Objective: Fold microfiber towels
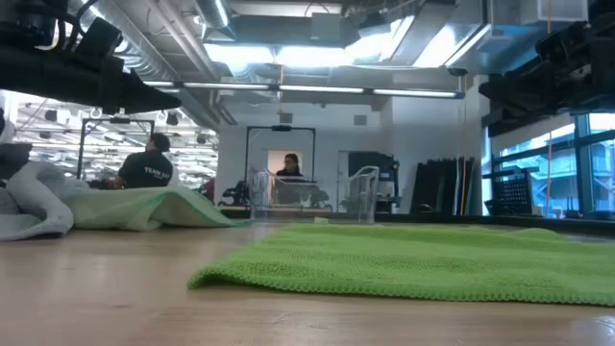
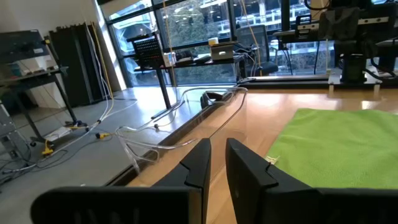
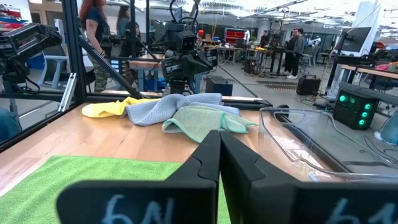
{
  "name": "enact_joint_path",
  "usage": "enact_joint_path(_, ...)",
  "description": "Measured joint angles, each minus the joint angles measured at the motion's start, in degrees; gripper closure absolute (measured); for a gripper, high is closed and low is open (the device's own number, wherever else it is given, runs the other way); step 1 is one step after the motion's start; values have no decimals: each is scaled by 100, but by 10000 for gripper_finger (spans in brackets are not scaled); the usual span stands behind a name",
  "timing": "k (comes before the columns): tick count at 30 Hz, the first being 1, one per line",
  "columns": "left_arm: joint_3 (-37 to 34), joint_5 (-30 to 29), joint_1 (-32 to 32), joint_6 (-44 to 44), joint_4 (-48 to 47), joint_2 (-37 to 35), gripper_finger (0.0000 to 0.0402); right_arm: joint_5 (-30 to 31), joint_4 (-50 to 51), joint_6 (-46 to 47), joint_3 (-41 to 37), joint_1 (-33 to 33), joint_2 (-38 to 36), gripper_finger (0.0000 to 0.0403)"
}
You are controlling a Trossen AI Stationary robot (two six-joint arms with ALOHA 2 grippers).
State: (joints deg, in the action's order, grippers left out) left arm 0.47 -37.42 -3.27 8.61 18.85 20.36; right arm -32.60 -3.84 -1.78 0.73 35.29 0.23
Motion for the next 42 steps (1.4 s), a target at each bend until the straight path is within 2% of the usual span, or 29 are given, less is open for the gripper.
enact_joint_path(16, 0, -1, 0, -1, 0, 0, 360, 9, -39, -117, -2, 0, 2, 391)
enact_joint_path(21, 0, -1, 0, -1, 0, 0, 360, 745, -1255, -2606, -4, 0, 26, 391)
enact_joint_path(24, 0, -1, 0, 0, 0, -1, 360, 799, -2028, -3025, -2, 0, 37, 391)
enact_joint_path(28, 0, 1, -2, 1, 0, -2, 360, 797, -2209, -2459, -2, 0, 37, 391)
enact_joint_path(38, 0, 1, -2, 3, 0, -2, 360, 745, -1907, 213, -2, -1, 37, 391)
enact_joint_path(40, 0, -3, 0, 333, 4, -1, 360, 750, -1903, 803, -2, 0, 37, 391)
enact_joint_path(42, 0, -3, 0, 1144, 4, 0, 360, 848, -1942, 1128, -2, -2, 37, 391)
